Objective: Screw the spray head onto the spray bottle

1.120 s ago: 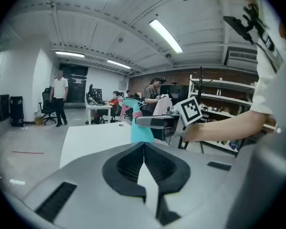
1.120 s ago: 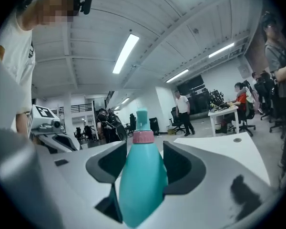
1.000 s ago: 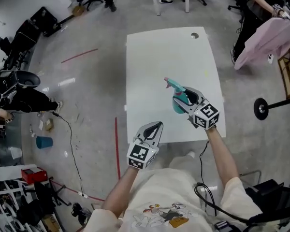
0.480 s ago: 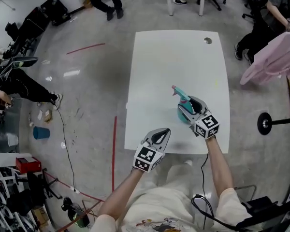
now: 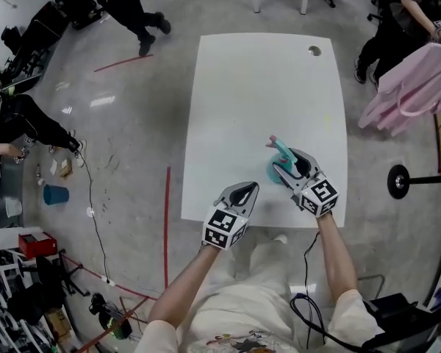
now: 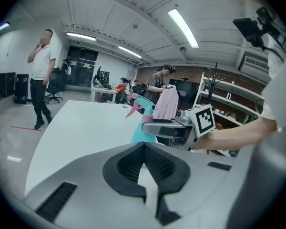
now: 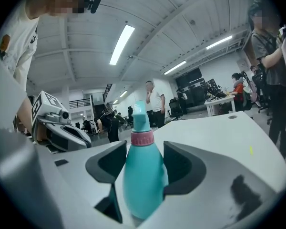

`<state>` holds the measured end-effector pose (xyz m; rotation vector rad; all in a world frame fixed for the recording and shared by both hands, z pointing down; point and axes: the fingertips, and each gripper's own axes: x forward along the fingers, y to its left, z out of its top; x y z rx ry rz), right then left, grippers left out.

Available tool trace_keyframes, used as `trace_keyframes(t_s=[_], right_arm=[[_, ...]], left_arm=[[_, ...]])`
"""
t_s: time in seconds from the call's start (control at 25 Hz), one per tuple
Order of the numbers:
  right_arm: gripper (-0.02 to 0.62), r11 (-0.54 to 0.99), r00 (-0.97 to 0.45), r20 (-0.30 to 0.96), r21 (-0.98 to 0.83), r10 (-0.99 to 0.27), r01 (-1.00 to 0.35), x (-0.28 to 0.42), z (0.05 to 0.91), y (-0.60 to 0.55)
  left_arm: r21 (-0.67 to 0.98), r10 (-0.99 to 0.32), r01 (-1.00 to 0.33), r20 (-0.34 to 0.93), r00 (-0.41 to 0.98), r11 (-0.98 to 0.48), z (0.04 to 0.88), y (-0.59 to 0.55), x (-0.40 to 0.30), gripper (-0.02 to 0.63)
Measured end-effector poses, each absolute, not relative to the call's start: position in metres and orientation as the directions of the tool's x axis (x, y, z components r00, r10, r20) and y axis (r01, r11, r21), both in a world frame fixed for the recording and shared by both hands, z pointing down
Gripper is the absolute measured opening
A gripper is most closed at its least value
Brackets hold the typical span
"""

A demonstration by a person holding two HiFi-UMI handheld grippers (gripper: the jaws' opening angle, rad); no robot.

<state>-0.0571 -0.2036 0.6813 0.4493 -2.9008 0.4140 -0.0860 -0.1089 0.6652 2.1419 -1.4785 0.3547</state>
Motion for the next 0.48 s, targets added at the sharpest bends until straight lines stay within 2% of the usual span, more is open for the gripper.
trace_keyframes(t_s=[0.48], right_arm=[[0.243, 0.906, -0.933, 0.250, -0.272, -0.258, -0.324, -0.034, 0.693, -0.188]], left_arm=[[0.264, -0.785, -0.919, 0.483, 0.389, -0.293, 0.674, -0.106, -0.060, 0.006]])
